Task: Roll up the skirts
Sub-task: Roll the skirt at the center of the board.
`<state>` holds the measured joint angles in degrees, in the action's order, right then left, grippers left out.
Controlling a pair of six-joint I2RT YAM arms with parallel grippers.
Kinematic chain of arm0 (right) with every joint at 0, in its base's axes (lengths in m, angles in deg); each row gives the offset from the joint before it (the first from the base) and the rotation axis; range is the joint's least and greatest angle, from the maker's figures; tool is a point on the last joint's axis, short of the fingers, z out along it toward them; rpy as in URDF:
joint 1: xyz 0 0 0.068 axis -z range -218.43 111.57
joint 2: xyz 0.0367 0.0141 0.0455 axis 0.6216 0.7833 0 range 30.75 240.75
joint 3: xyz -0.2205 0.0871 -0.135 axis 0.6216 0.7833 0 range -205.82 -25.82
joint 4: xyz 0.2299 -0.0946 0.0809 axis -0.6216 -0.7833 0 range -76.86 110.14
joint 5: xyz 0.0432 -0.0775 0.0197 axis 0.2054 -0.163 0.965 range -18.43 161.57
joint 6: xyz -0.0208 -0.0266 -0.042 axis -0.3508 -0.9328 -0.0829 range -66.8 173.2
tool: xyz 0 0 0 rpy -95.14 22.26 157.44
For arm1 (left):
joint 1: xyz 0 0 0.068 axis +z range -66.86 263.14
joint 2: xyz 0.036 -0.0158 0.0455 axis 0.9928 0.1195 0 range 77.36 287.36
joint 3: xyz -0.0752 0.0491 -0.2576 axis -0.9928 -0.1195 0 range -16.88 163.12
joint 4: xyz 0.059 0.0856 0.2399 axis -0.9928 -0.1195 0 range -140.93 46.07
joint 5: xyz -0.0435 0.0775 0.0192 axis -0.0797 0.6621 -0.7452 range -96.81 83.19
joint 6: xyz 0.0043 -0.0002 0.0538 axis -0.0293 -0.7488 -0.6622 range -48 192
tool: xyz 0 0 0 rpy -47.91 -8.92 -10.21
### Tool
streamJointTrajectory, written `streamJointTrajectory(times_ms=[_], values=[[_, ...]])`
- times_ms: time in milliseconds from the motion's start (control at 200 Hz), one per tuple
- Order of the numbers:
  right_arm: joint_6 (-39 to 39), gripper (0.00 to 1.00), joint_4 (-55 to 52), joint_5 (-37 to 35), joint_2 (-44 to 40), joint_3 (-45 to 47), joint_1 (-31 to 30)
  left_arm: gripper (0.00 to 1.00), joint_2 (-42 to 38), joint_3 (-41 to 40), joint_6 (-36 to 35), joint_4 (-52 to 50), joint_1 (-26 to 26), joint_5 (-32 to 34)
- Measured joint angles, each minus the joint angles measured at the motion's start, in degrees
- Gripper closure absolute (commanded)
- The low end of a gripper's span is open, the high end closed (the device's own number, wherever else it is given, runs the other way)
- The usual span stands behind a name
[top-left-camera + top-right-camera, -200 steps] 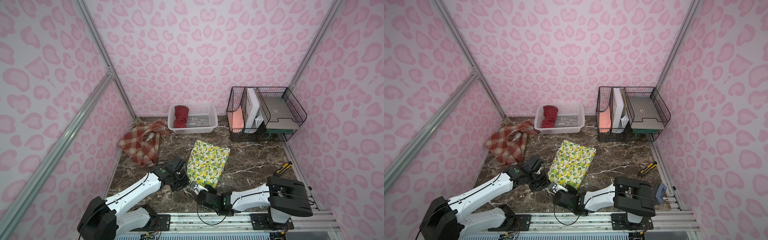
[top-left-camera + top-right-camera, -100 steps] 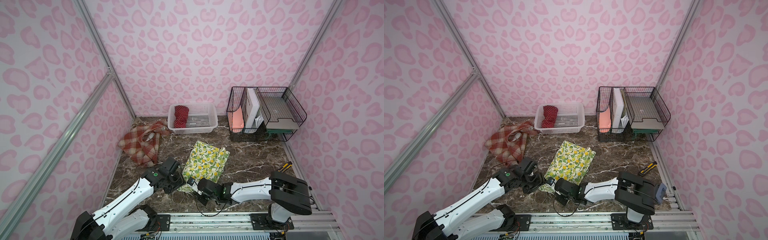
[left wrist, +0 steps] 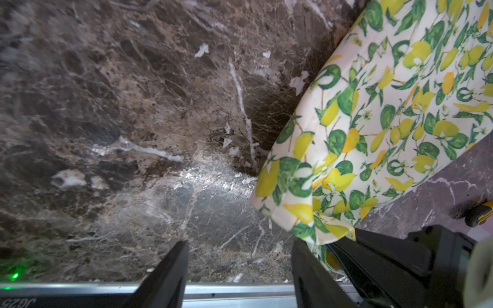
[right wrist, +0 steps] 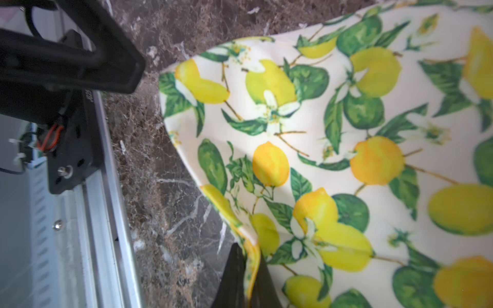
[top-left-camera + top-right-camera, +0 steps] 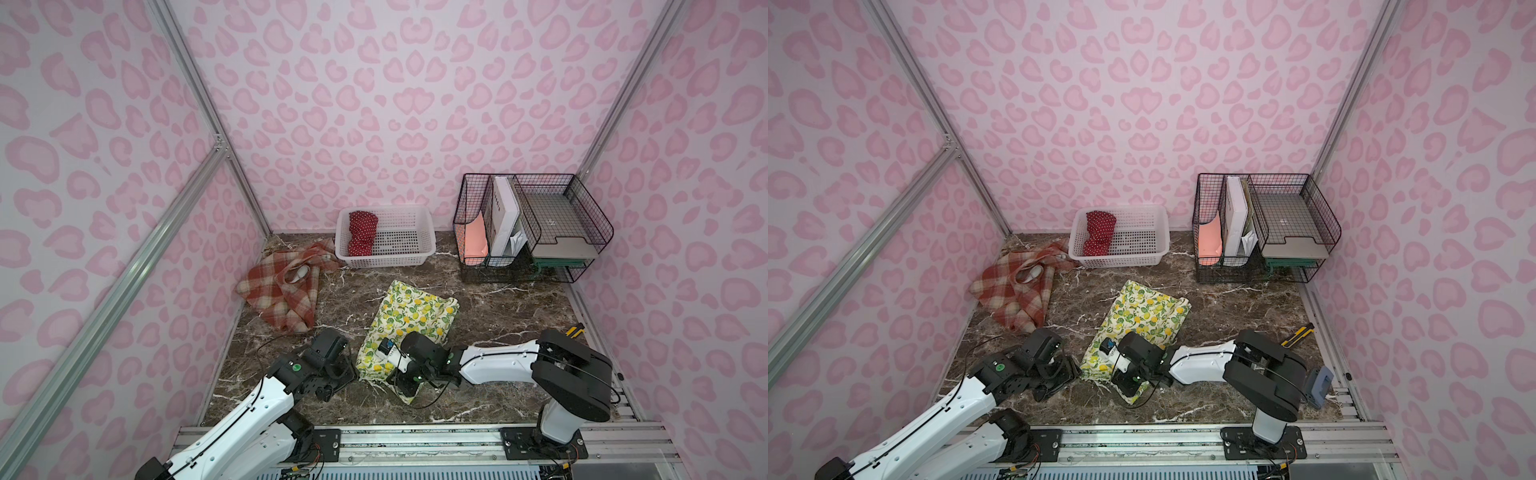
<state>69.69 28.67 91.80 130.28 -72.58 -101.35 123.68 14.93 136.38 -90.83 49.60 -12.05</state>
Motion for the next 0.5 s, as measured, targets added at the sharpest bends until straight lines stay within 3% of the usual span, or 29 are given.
streamJointTrajectory(times_ms=[220,280,410,500], values=[[4.92,1.0,2.71,20.39,8.72,-3.74,8.46,0.42,-2.01,-0.55,-0.28,0.24,0.0,1.2],[6.6,1.0,3.54,24.26,10.16,-3.85,9.53,0.51,-3.37,-0.98,-0.59,0.44,0.0,1.6],[10.34,1.0,6.03,31.12,12.09,-3.65,12.24,0.84,-6.45,-2.23,-1.84,1.38,0.04,1.84],[12.26,1.0,7.19,34.12,12.96,-3.58,13.75,0.94,-7.04,-3.21,-2.67,2.01,-0.22,1.84]])
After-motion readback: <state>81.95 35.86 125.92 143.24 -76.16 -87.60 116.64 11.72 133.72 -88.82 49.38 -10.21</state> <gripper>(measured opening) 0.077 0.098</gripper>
